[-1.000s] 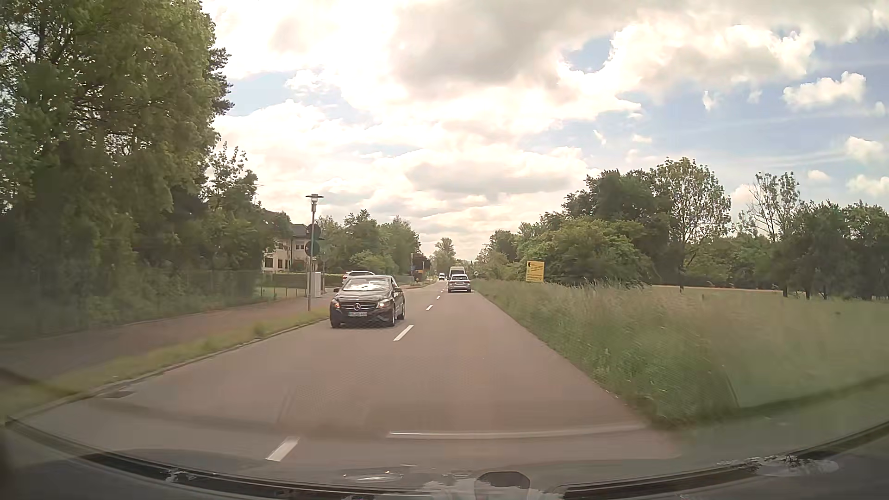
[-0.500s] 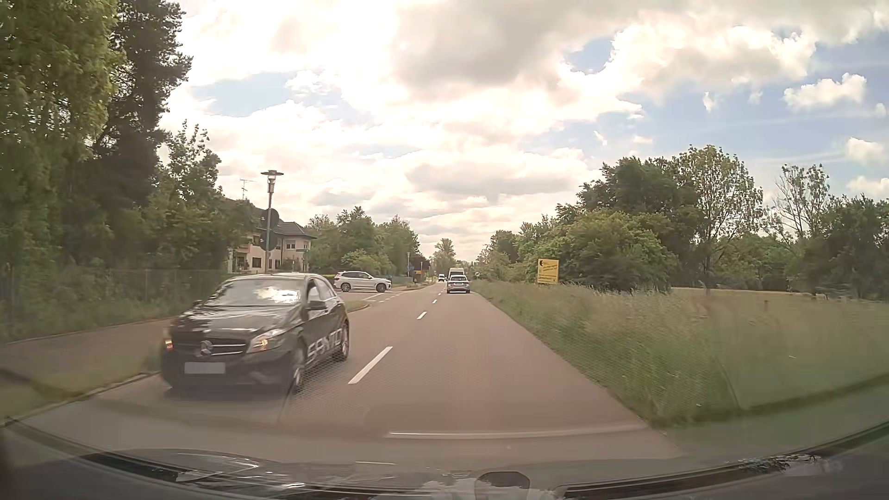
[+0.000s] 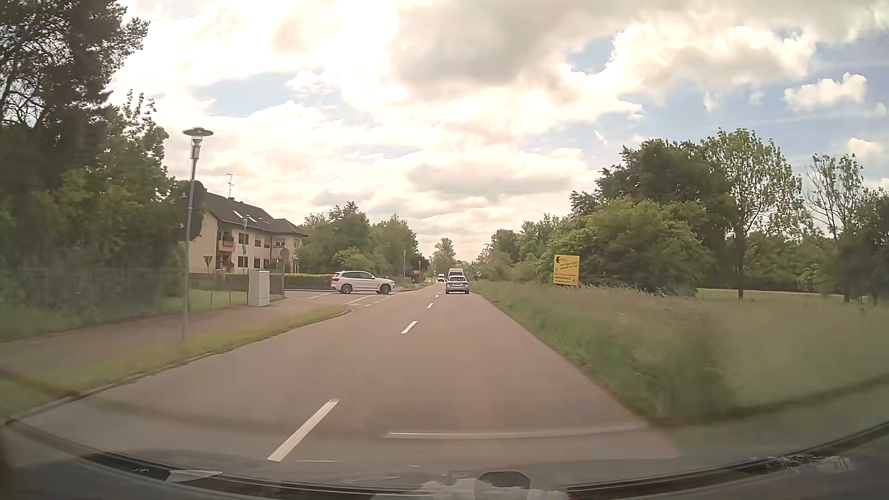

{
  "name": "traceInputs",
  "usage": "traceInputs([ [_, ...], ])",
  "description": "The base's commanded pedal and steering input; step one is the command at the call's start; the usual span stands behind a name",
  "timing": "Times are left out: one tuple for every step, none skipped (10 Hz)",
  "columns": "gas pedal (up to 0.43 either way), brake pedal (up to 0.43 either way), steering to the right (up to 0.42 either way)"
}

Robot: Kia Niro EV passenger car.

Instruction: Follow the waypoints while adhering to traffic rules and regulations

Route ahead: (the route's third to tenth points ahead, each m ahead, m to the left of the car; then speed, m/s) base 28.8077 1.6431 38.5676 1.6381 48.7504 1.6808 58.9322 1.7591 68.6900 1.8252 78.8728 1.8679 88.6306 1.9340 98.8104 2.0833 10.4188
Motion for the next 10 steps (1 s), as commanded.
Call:
traceInputs([
  [0.087, 0.000, 0.000],
  [0.087, 0.000, 0.000],
  [0.087, 0.000, 0.000],
  [0.087, 0.000, 0.000],
  [0.087, 0.000, 0.000],
  [0.087, 0.000, 0.000],
  [0.079, 0.000, 0.000],
  [0.079, 0.000, 0.000],
  [0.079, 0.000, 0.000],
  [0.079, 0.000, 0.000],
])
